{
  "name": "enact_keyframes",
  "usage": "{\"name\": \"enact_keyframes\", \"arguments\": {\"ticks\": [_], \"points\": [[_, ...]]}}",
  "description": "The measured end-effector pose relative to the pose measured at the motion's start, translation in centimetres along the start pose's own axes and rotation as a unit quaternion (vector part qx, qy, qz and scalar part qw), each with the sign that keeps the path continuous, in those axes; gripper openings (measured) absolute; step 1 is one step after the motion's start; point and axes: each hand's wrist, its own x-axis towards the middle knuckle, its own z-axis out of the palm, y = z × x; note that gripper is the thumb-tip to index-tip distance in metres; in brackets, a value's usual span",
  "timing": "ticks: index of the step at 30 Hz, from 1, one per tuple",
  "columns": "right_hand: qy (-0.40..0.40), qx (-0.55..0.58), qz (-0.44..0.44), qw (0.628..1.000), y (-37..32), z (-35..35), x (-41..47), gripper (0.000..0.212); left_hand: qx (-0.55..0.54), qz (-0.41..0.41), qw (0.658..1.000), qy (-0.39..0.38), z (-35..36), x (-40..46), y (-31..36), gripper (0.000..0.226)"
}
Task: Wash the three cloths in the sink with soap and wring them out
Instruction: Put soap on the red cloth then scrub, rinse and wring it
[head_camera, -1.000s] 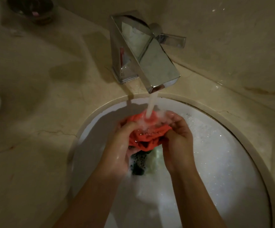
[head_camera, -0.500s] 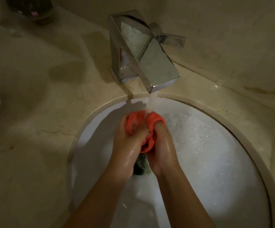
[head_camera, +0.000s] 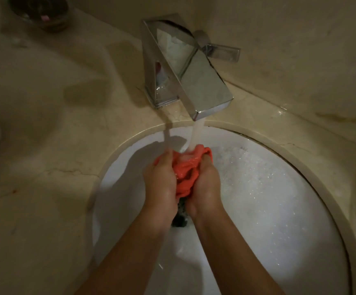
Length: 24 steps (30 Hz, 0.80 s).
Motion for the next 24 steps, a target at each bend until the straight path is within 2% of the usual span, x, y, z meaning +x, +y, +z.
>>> {"name": "enact_keyframes", "arguments": {"ticks": [4,8,10,11,13,16,18,19,21,23,24], "points": [[-0.049,-0.046,0.019,0.998,-1.5,-1.3,-0.3,0.040,0.032,-0.006,0.994,-0.109,-1.3,-0.4,0.6,0.036],[-0.011,-0.079,-0.073,0.994,-1.5,-2.4,-0.6,0.039,0.017,-0.003,0.987,-0.159,-2.3,-0.7,1.2,0.025],[-0.007,-0.076,-0.105,0.992,-1.3,-2.8,-1.0,0.020,0.010,-0.005,0.990,-0.140,-2.6,-0.3,1.1,0.029],[-0.014,-0.076,-0.112,0.991,-1.3,-2.8,-1.4,0.019,0.004,-0.004,0.991,-0.134,-2.6,0.0,0.9,0.038],[-0.041,-0.070,-0.105,0.991,-1.2,-2.8,-2.2,0.029,0.011,0.000,0.991,-0.134,-2.3,0.0,0.5,0.057],[-0.104,-0.011,-0.055,0.993,-1.1,-2.2,-2.6,0.043,0.051,0.045,0.990,-0.123,-1.6,-0.7,-0.3,0.049],[-0.149,0.068,-0.027,0.986,-1.6,-1.8,-2.6,0.047,0.044,0.045,0.994,-0.086,-1.6,-0.7,-0.8,0.057],[-0.152,0.080,-0.028,0.985,-1.7,-1.7,-2.6,0.043,0.051,0.054,0.995,-0.068,-1.7,-0.6,-1.1,0.055],[-0.117,0.022,-0.041,0.992,-1.0,-1.6,-2.3,0.022,0.078,0.084,0.993,-0.036,-1.7,-0.8,-1.4,0.031],[-0.046,-0.098,-0.062,0.992,0.3,-1.2,-1.9,0.033,0.108,0.121,0.987,0.000,-1.2,-0.9,-1.6,0.011],[-0.019,-0.134,-0.063,0.989,0.9,-0.8,-1.9,0.039,0.123,0.144,0.982,0.016,-0.8,-1.0,-1.6,0.008]]}}
